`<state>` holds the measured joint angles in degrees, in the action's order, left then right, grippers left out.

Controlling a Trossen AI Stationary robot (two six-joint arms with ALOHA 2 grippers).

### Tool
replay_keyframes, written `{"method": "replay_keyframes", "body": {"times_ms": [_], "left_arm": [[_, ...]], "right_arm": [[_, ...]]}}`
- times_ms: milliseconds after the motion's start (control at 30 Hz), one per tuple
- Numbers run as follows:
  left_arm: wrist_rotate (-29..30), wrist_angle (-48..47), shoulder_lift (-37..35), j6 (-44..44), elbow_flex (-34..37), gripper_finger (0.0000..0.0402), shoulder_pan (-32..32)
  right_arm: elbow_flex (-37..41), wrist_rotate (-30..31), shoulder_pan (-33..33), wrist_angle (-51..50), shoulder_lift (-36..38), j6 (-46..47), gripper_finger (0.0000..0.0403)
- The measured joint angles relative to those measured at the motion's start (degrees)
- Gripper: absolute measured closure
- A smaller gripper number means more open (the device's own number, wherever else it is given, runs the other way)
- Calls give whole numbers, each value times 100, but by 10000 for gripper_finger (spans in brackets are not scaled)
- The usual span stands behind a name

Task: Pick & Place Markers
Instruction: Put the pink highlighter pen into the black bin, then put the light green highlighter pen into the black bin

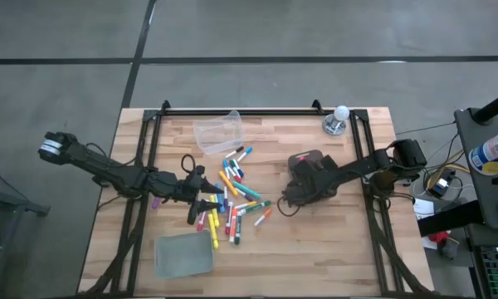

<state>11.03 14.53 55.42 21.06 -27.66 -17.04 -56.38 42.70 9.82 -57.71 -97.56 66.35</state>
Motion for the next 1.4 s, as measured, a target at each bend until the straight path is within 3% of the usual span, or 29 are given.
{"method": "replay_keyframes", "body": {"times_ms": [267, 867, 1200, 1400], "left_arm": [[0, 2, 0, 28, 0, 181, -1], [0, 2, 0, 40, 0, 181, 1], [0, 2, 0, 39, 0, 181, 5], [0, 0, 0, 39, 0, 181, 5]], "right_arm": [[42, -33, -12, 119, 0, -27, 338], [-237, 338, 90, 109, 0, 162, 243], [-987, 609, 637, 283, 0, -640, 225], [-1175, 845, 920, 1681, 0, -1948, 225]]}}
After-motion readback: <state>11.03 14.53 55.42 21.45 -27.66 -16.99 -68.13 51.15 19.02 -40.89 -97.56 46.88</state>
